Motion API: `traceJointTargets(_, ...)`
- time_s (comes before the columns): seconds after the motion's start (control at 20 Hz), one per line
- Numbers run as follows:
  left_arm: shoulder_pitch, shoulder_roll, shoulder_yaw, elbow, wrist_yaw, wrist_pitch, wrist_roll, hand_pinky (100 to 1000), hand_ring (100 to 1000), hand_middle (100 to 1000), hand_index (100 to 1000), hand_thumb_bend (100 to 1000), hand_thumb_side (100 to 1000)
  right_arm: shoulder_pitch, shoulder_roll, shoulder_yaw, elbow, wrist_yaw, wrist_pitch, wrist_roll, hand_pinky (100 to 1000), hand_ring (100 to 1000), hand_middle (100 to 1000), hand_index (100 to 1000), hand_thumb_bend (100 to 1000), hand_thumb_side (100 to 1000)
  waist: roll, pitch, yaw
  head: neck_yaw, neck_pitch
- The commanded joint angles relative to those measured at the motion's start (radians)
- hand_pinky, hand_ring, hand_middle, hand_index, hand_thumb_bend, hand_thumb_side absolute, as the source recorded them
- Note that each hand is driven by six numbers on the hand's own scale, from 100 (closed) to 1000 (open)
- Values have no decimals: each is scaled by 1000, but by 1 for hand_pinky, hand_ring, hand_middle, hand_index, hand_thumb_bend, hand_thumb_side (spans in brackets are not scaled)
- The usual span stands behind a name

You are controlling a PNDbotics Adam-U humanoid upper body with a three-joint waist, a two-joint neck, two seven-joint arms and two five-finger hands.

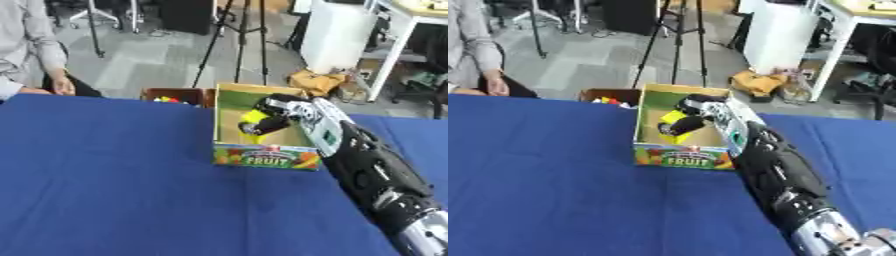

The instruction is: Pick up objects on the table and place them in the box.

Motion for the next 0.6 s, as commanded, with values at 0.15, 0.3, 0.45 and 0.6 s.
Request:
traceJointTargets(0.15, -12, 7, 1, -18, 0, -2, -6, 586, 643, 679, 930, 100, 877, -21, -9, -9, -4, 14, 5, -7, 740, 748, 577, 722, 100, 606, 7, -16, 3, -10, -18)
traceJointTargets(0.3, -12, 6, 0, -18, 0, -2, -6, 586, 643, 680, 930, 100, 877, -21, -7, -10, -2, 22, 7, -4, 745, 753, 587, 729, 100, 598, 7, -15, 4, -13, -20)
traceJointTargets(0.45, -13, 5, 0, -18, 0, -2, -7, 586, 643, 680, 930, 100, 877, -23, -2, -13, 1, 26, 12, -12, 748, 753, 585, 725, 100, 601, 6, -14, 5, -16, -24)
traceJointTargets(0.6, -14, 4, 0, -18, 0, -2, -8, 586, 643, 680, 930, 100, 877, -23, 5, -18, 8, 32, 22, -34, 749, 755, 588, 725, 100, 602, 7, -12, 8, -21, -29)
